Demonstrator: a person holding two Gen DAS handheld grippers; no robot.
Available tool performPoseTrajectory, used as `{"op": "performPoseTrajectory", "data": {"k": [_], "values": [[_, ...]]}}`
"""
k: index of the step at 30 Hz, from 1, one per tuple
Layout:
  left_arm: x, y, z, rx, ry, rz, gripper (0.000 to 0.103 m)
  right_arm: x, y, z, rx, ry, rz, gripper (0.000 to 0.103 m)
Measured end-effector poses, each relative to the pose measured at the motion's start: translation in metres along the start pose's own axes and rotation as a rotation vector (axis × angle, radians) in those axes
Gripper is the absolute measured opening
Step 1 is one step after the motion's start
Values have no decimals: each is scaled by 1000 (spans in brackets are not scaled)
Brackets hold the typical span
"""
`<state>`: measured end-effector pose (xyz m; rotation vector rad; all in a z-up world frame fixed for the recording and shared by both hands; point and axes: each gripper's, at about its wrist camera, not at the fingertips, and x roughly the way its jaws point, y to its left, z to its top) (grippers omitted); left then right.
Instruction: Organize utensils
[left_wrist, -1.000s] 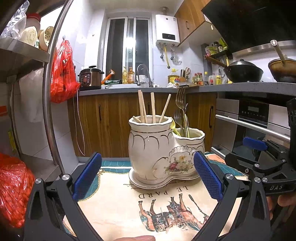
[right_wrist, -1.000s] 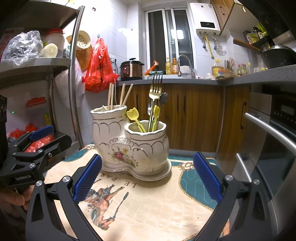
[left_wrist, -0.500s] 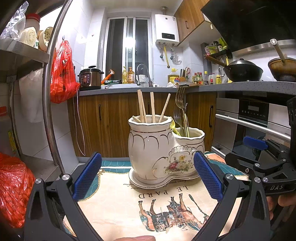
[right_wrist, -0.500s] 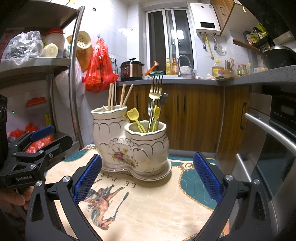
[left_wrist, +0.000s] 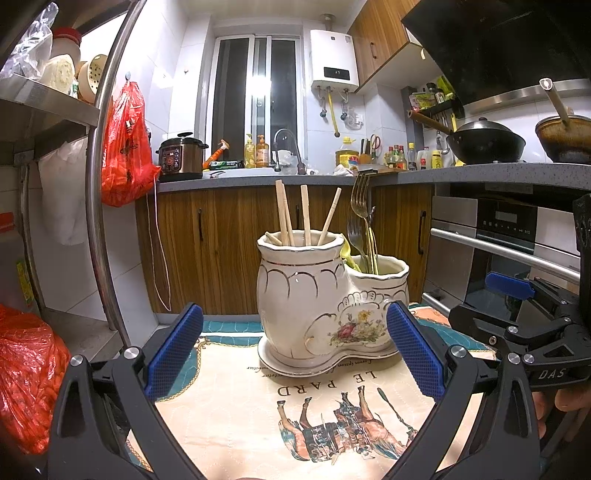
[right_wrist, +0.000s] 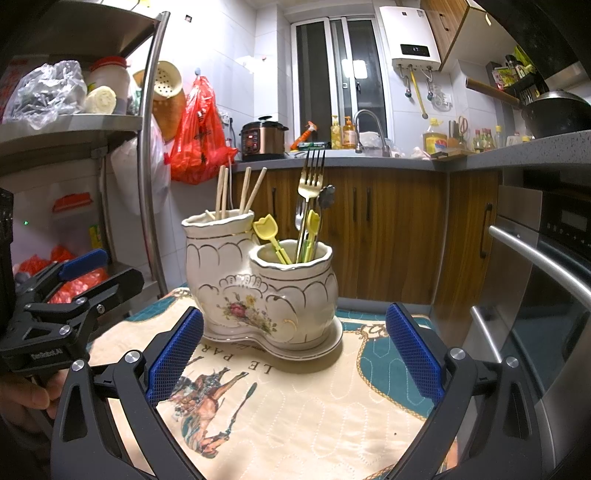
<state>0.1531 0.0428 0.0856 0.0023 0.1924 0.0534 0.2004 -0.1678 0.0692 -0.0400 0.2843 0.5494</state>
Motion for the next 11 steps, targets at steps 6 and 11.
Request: {"op": "performPoseTrajectory", "data": {"k": [6, 11], "values": [[1, 2, -1, 5, 6, -3, 98, 0, 0, 0, 0, 0, 0, 98], [2, 3, -2, 7, 9, -5, 98, 0, 0, 0, -1, 0, 0, 98]]}}
